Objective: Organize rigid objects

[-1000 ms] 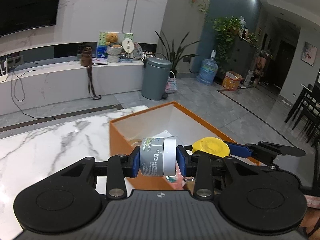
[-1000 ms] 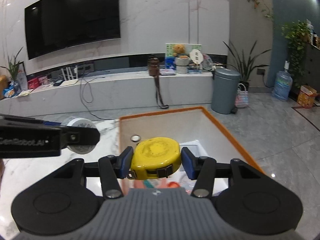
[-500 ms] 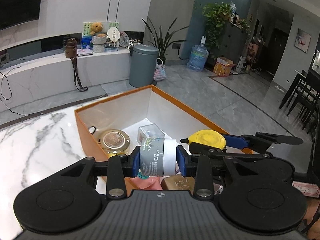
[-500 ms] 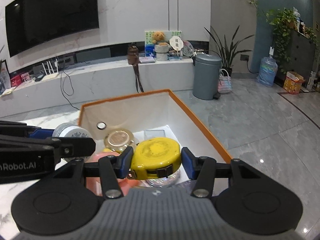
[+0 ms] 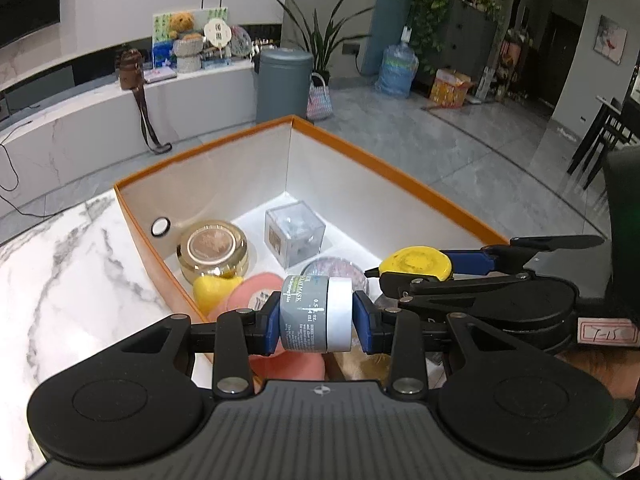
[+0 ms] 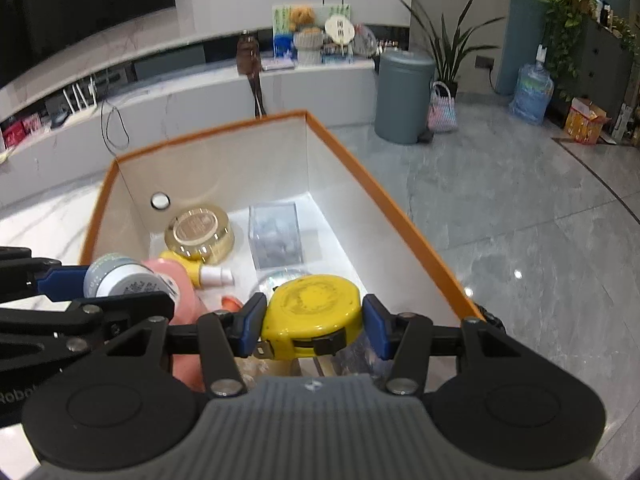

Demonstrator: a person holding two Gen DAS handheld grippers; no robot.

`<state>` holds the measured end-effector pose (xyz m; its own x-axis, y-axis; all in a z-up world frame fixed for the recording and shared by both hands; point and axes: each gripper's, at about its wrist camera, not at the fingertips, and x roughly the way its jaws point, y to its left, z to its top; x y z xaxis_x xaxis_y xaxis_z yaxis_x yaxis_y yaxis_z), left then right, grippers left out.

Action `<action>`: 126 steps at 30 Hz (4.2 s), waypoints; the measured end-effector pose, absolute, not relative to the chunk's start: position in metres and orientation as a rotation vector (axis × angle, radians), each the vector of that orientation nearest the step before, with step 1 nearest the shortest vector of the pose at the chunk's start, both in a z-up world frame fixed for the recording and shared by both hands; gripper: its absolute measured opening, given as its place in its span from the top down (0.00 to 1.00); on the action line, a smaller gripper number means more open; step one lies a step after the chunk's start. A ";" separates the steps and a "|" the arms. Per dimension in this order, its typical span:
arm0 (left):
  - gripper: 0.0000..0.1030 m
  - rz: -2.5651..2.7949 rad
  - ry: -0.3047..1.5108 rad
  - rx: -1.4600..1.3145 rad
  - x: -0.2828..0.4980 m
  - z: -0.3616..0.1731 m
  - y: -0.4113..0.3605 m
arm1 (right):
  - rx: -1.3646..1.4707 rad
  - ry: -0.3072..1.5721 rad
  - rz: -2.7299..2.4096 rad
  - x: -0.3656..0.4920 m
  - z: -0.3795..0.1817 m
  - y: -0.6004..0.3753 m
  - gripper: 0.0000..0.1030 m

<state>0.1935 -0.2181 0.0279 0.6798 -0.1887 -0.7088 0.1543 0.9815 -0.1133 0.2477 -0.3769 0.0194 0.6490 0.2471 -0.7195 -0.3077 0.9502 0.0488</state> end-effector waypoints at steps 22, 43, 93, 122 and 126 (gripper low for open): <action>0.61 -0.146 0.851 0.029 0.222 0.012 -0.229 | -0.140 0.951 0.340 0.268 -0.007 -0.376 0.49; 0.33 -0.141 0.824 0.010 0.224 0.013 -0.229 | -0.167 0.945 0.343 0.266 -0.008 -0.372 0.45; 0.10 -0.037 0.753 -0.108 0.131 0.076 -0.200 | -0.063 0.725 0.203 0.165 0.083 -0.378 0.20; 0.08 -0.029 0.737 -0.089 0.118 0.076 -0.201 | -0.079 0.710 0.153 0.140 0.083 -0.370 0.20; 0.08 -0.030 0.736 -0.085 0.118 0.074 -0.202 | -0.078 0.712 0.153 0.140 0.083 -0.371 0.20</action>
<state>0.1179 -0.2015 0.0744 0.7412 -0.0574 -0.6688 -0.0021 0.9961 -0.0878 0.1401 -0.3713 0.0831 0.7466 0.1127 -0.6557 -0.1659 0.9859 -0.0194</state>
